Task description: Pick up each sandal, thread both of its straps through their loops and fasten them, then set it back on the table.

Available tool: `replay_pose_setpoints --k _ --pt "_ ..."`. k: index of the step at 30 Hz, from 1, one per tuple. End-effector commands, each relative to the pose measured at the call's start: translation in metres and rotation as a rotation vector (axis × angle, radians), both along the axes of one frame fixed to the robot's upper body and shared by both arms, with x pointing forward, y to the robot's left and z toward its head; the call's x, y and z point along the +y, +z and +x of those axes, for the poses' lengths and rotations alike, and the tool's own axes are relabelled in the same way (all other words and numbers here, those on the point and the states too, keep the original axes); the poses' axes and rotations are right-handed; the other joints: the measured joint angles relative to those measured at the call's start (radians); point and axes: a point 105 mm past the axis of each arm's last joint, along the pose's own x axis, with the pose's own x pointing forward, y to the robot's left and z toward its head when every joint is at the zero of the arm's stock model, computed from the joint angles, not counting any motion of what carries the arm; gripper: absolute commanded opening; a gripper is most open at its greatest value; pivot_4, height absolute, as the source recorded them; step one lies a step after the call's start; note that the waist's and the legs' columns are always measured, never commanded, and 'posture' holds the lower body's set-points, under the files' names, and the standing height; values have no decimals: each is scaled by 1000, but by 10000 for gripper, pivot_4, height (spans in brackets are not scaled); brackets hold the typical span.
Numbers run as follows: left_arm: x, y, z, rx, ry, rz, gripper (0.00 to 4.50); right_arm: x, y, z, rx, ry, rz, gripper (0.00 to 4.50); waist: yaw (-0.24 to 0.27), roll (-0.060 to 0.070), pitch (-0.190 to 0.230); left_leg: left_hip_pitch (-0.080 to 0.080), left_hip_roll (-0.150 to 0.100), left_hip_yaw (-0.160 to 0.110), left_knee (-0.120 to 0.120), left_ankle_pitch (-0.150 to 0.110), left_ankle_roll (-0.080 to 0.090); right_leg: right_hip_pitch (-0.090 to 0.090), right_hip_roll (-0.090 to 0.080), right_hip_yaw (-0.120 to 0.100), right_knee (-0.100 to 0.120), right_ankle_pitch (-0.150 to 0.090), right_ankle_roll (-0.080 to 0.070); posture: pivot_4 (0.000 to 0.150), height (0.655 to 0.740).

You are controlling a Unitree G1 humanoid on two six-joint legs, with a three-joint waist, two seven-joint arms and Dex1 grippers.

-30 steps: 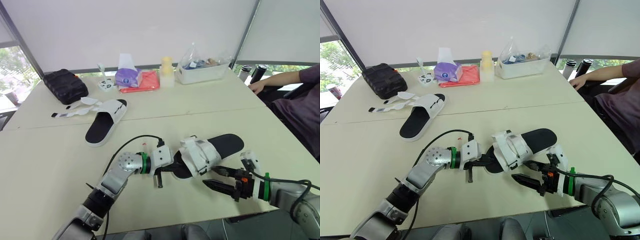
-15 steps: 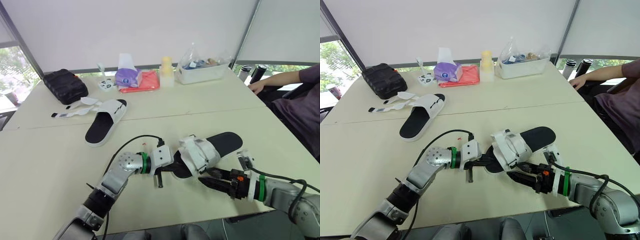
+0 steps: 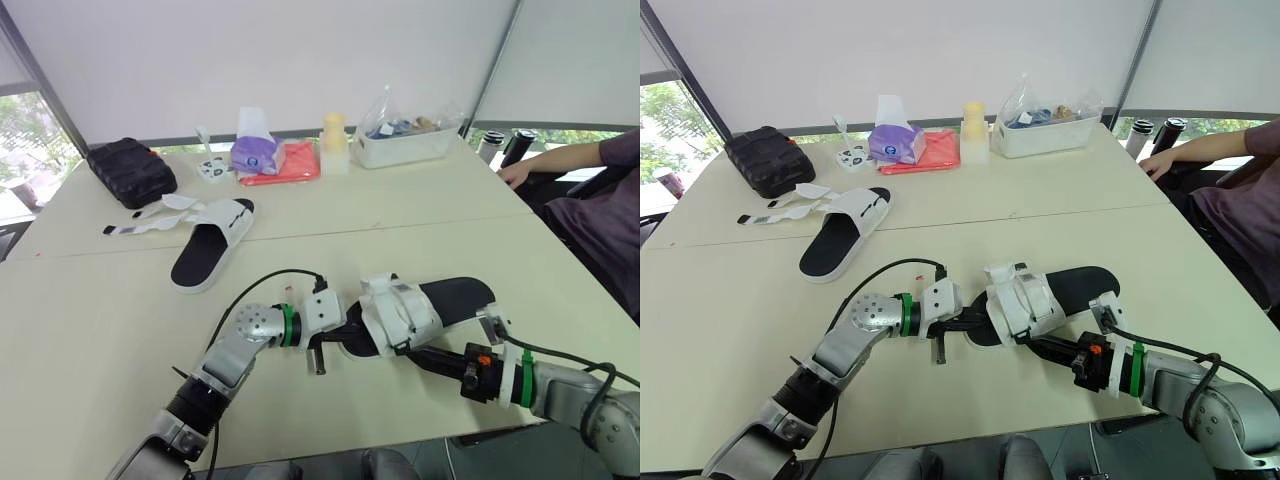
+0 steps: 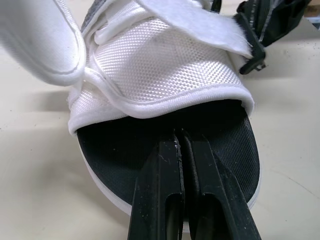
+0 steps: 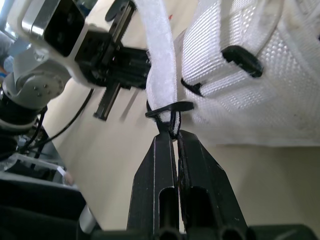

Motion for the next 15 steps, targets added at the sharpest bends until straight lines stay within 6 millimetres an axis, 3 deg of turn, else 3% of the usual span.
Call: replay_pose_setpoints --k 1,7,15 --pt "1 -7 -1 15 4 22 1239 13 -7 -20 41 110 -10 215 0 0 0 0 0 0 0 0 0 0 0 0 0 0 0 1500 7400" --pt "1 -8 -2 17 -1 26 1239 15 -24 -49 106 213 -86 215 0 0 0 0 0 0 0 0 0 0 0 0 0 -1 1 1500 7400" --pt "0 -9 -3 20 -9 30 1239 9 -29 -80 144 341 -181 215 1 -1 1 -1 0 -1 0 0 0 0 0 -1 0 -1 2 1500 7400"
